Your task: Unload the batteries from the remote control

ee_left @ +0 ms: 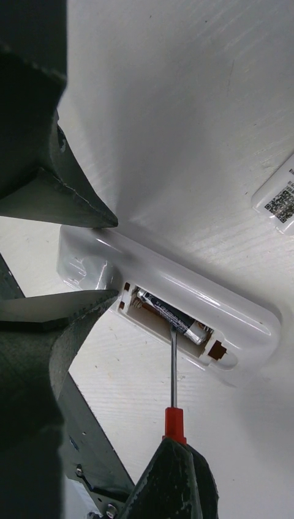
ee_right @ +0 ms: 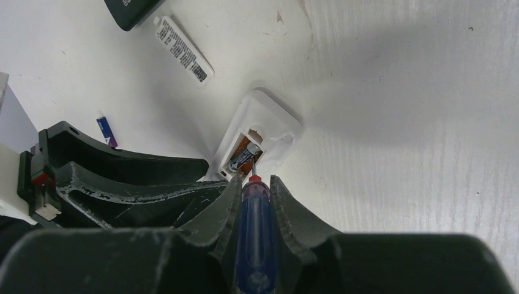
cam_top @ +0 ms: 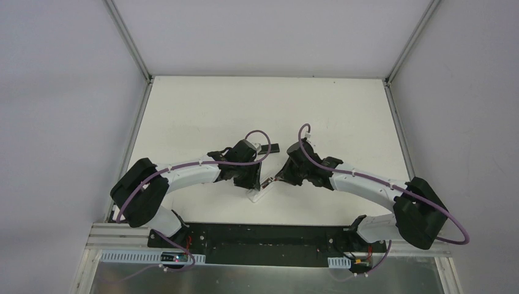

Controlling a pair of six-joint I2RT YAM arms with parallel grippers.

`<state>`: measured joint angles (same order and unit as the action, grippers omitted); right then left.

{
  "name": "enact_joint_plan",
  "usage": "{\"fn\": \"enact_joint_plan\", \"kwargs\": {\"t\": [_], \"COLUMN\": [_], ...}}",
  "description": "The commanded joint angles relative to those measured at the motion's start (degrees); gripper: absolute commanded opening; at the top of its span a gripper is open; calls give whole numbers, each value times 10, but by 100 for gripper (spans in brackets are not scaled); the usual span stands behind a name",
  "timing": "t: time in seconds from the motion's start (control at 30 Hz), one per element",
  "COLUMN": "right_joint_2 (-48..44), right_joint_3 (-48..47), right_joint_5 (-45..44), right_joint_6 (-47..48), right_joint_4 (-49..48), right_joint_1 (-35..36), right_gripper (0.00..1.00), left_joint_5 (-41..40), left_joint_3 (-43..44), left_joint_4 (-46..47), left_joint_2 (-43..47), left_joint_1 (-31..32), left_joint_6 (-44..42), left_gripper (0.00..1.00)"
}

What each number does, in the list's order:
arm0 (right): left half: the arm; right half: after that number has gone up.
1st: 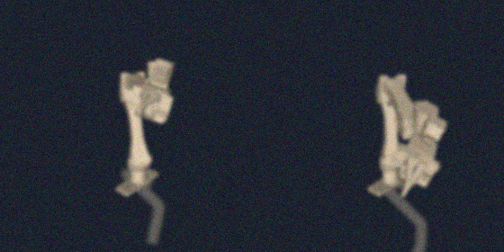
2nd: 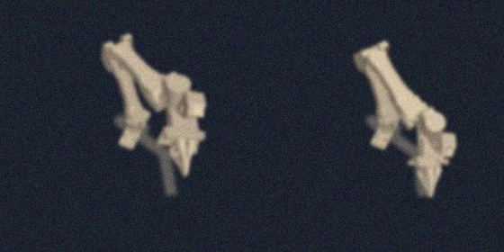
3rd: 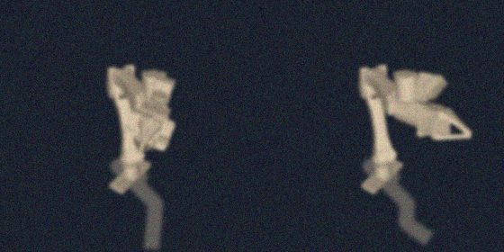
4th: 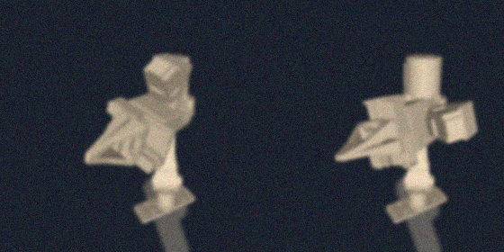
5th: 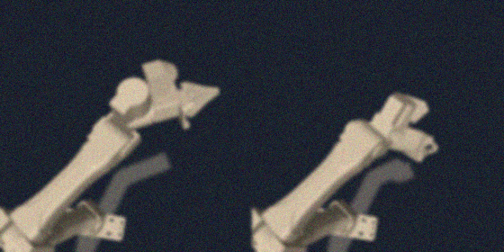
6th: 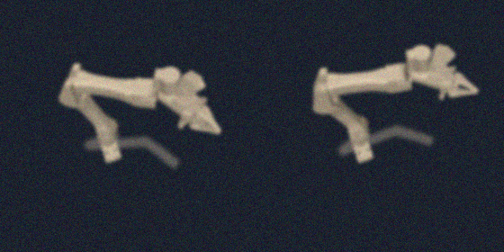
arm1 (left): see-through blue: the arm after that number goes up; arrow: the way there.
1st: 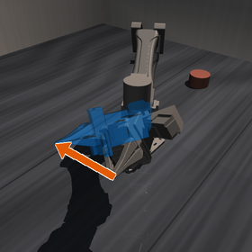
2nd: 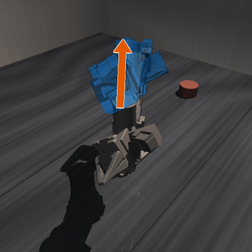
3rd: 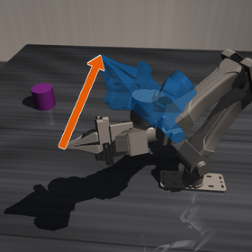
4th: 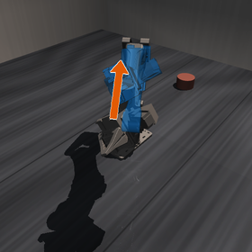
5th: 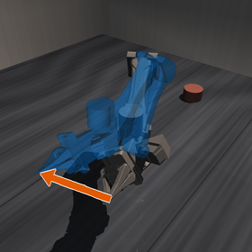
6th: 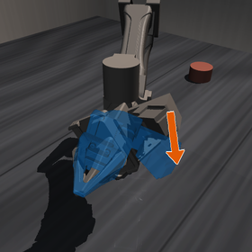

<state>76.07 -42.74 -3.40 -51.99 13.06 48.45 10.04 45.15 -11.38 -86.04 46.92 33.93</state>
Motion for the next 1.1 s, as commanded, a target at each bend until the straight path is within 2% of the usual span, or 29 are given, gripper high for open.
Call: {"fn": "enact_joint_plan", "kwargs": {"t": [0.0, 0.27, 0.37, 0.5, 0.67, 1.07], "right_joint_2": [15, -19, -13, 12, 24, 15], "right_joint_3": [7, 121, 136, 127, 108, 46], "right_joint_5": [-50, -145, -139, -80, -28, -11], "right_joint_6": [-13, -84, -85, -80, -74, -46], "right_joint_4": [8, -141, -185, -216, -222, -164], "right_joint_1": [20, 36, 36, 36, 39, 42], "right_gripper": [0, 0, 0, 0, 0, 0], "left_joint_5": [2, -4, -4, -5, -8, -12], "left_joint_3": [-8, -7, -5, -3, 1, 5], "left_joint_4": [8, 11, 11, 11, 10, 8], "left_joint_2": [0, -7, -10, -13, -13, -12], "left_joint_1": [9, 13, 14, 16, 16, 16], "left_joint_6": [13, 27, 26, 26, 28, 28], "left_gripper": [40, 37, 37, 37, 36, 35]}}
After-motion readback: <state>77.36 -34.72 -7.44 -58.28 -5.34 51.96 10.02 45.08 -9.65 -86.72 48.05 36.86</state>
